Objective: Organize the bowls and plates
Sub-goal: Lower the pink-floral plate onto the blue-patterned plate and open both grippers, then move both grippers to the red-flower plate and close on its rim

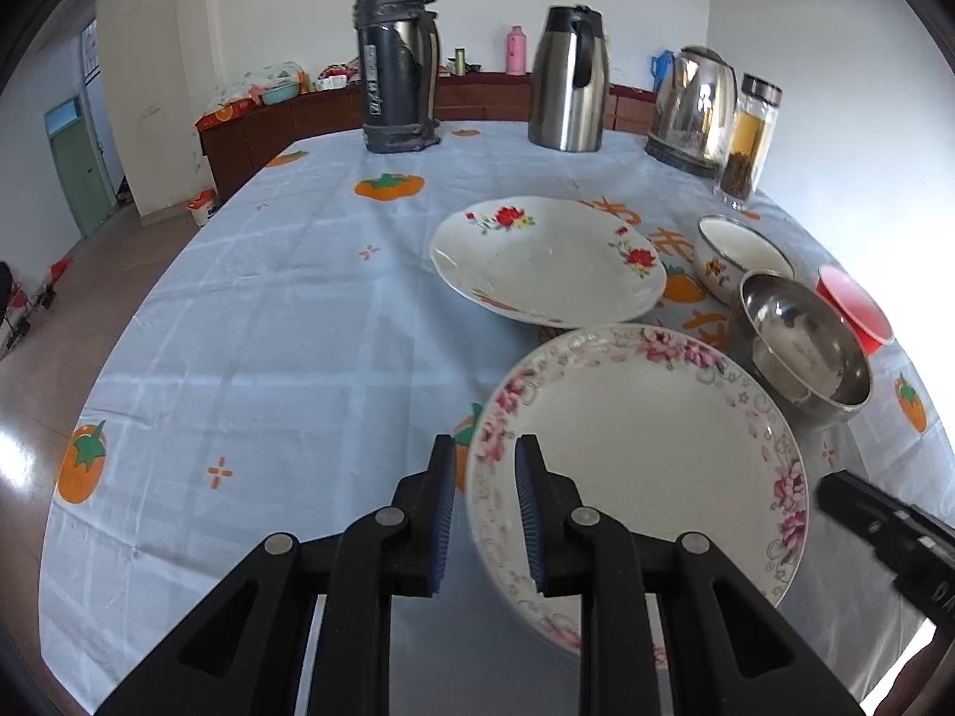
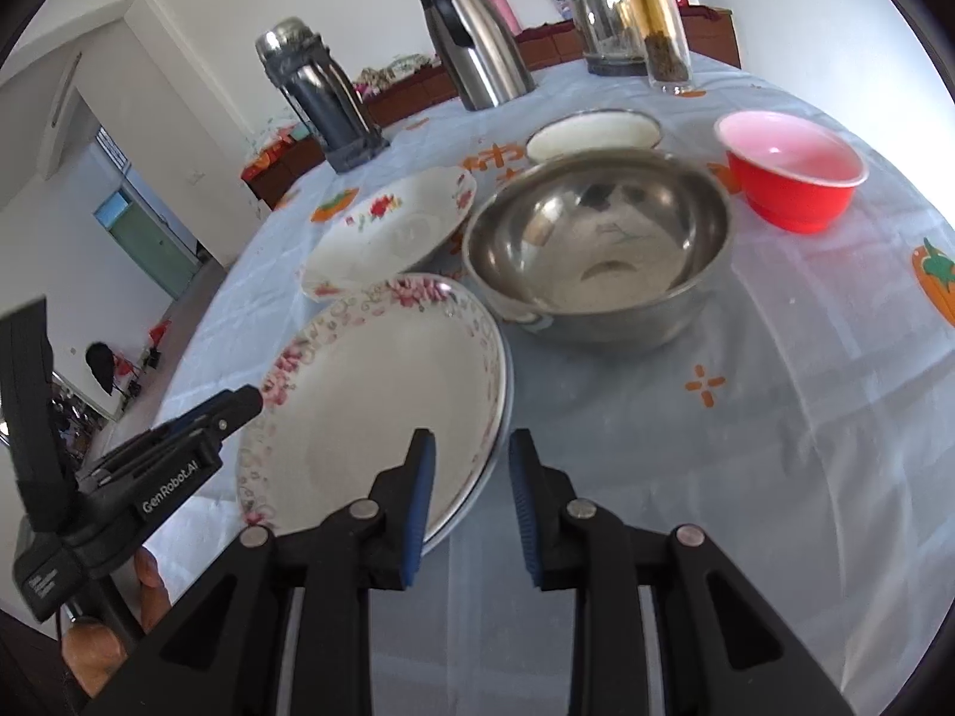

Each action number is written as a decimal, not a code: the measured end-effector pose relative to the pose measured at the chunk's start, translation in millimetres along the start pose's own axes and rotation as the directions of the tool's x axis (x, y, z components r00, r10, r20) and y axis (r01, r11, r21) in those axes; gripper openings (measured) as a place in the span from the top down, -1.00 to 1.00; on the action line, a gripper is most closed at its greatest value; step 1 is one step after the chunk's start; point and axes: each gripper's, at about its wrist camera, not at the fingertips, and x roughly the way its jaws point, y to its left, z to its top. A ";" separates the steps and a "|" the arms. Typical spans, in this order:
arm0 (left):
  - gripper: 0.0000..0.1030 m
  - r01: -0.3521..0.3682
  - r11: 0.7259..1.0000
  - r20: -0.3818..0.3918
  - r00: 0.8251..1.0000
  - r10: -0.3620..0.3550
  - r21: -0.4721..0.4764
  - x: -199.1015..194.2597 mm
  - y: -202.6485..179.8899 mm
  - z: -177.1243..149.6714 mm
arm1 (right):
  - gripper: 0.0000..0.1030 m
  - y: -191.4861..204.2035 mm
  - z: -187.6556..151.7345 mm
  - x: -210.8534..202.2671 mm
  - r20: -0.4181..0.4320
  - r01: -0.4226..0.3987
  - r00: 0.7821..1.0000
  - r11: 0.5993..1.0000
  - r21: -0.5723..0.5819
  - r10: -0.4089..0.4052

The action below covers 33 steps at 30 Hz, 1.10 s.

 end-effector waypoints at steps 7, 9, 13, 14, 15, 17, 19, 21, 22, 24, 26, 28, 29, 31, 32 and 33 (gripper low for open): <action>0.55 0.004 0.997 0.026 1.000 -0.002 -0.078 -13.3 31.5 10.4 | 0.44 -10.7 18.6 -31.4 0.076 -0.017 0.997 1.000 0.019 0.016; 0.55 0.003 0.995 0.020 1.000 -0.001 -0.096 -13.1 38.6 11.8 | 0.44 -13.7 22.2 -32.5 0.073 -0.034 0.997 0.999 0.033 0.031; 0.54 -0.003 0.993 -0.002 1.000 0.003 -0.122 -7.5 47.9 14.6 | 0.42 -11.1 36.0 -29.9 0.052 -0.079 0.996 0.996 0.041 0.077; 0.50 -0.007 0.992 -0.008 1.000 0.006 -0.122 -6.2 49.0 15.5 | 0.30 -10.5 39.4 -30.3 0.048 -0.093 0.995 0.995 0.043 0.091; 0.41 -0.015 0.992 -0.014 1.000 0.013 -0.123 -3.7 50.1 17.7 | 0.06 -8.0 44.9 -29.1 0.045 -0.104 0.994 0.994 0.045 0.102; 0.17 -0.024 0.991 -0.010 1.000 0.023 -0.129 -1.1 52.3 22.3 | -0.28 -3.6 57.3 -26.9 0.052 -0.142 0.989 0.989 0.051 0.139; -0.17 -0.030 0.989 0.001 1.000 0.030 -0.143 1.6 55.6 29.2 | -0.36 1.3 70.1 -22.8 0.059 -0.175 0.983 0.983 0.052 0.172; -0.29 -0.039 0.988 0.010 0.999 0.041 -0.151 4.9 58.8 37.6 | -0.36 5.3 82.4 -13.9 0.048 -0.190 0.981 0.980 0.058 0.188; -0.29 -0.040 0.988 0.010 0.999 0.042 -0.152 6.7 60.1 41.9 | -0.36 6.4 87.6 -8.5 0.041 -0.200 0.979 0.978 0.066 0.198; -0.29 -0.038 0.987 0.007 0.999 0.040 -0.153 11.8 62.9 51.8 | -0.36 7.3 95.0 1.8 0.026 -0.206 0.978 0.975 0.084 0.205; -0.29 -0.047 0.986 0.004 0.999 0.049 -0.161 17.3 66.1 60.4 | -0.36 8.2 104.2 16.1 0.006 -0.219 0.976 0.970 0.101 0.220; -0.29 -0.061 0.984 -0.006 0.998 0.061 -0.168 25.9 68.8 69.0 | -0.36 10.1 112.3 29.8 -0.009 -0.206 0.978 0.973 0.102 0.208; -0.29 -0.064 0.983 -0.012 0.998 0.063 -0.172 30.3 70.0 72.7 | -0.36 10.3 115.4 35.2 -0.015 -0.201 0.979 0.974 0.101 0.203; -0.29 -0.068 0.982 -0.027 0.998 0.064 -0.177 41.9 71.2 80.4 | -0.36 12.0 121.9 48.4 -0.033 -0.195 0.979 0.976 0.093 0.199; -0.29 -0.069 0.982 -0.035 0.997 0.064 -0.176 46.5 71.3 83.1 | -0.36 11.8 125.0 54.7 -0.044 -0.192 0.979 0.977 0.095 0.197; -0.29 -0.072 0.982 -0.046 0.997 0.065 -0.174 53.2 71.3 86.8 | -0.36 10.8 127.5 60.1 -0.056 -0.195 0.978 0.976 0.101 0.202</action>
